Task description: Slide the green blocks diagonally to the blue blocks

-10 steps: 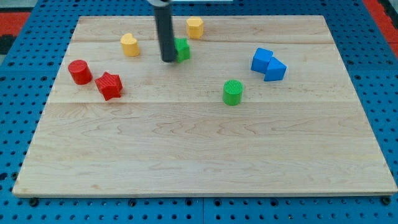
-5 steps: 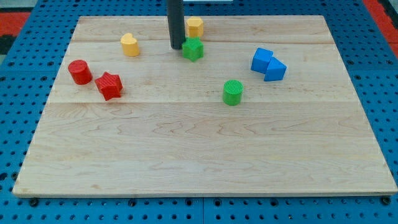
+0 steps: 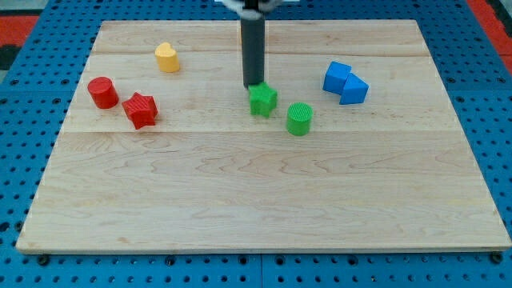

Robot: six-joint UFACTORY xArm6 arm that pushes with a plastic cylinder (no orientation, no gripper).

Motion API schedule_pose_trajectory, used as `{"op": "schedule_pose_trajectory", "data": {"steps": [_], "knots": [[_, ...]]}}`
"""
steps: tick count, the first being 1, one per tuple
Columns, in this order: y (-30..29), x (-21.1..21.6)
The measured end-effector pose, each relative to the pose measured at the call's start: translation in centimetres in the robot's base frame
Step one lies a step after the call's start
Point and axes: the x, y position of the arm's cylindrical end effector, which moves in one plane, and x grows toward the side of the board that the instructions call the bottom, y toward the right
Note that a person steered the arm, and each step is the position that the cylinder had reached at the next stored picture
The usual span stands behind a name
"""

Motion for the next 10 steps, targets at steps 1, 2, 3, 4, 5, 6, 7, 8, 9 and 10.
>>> {"op": "schedule_pose_trajectory", "data": {"steps": [1, 2, 3, 4, 5, 6, 7, 8, 9, 10], "knots": [[3.8, 3.2], [9.5, 3.3], [9.5, 2.0], [14.2, 5.8], [14.1, 7.8], [19.8, 9.3], [19.0, 12.9], [12.1, 9.5], [11.3, 10.5], [12.7, 7.2]]}}
